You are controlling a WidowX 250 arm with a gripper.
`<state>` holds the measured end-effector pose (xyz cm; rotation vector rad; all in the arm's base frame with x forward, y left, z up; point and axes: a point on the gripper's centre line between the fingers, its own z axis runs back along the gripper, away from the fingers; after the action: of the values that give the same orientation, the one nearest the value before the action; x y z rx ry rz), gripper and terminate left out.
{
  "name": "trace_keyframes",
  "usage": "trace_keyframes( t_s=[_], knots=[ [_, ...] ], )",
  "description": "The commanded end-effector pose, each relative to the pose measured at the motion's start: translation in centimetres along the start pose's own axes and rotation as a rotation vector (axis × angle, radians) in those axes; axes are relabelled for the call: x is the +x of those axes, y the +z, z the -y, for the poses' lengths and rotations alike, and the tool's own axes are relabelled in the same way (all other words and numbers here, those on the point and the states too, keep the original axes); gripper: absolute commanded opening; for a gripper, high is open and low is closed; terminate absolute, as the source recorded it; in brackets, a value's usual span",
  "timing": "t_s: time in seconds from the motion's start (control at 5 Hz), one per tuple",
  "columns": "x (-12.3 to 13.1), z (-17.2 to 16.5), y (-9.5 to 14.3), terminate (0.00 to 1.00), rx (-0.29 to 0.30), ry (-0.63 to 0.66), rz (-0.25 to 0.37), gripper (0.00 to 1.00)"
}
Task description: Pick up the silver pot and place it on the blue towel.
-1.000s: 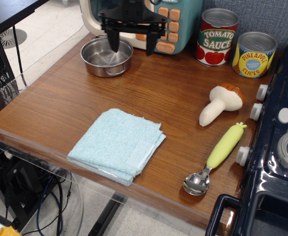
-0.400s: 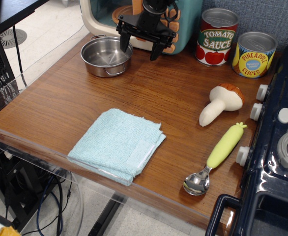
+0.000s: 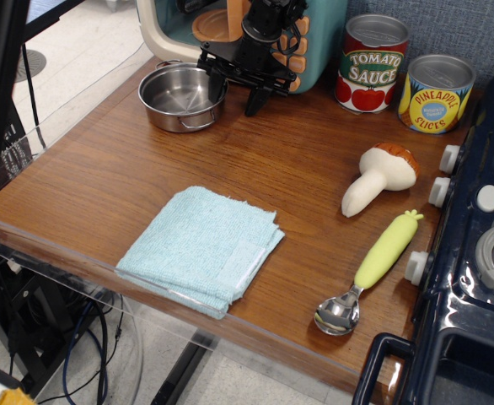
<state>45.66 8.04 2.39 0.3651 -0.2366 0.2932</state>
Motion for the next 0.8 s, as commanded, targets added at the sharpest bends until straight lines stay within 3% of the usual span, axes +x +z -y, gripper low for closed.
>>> trace_keyframes(
  t_s=[0.0,0.6],
  knots=[
    [0.7,-1.5,1.9,0.0,-0.018,0.032,0.051,0.0],
    [0.9,-3.2,4.9,0.0,-0.03,0.062,0.1,0.0]
  ],
)
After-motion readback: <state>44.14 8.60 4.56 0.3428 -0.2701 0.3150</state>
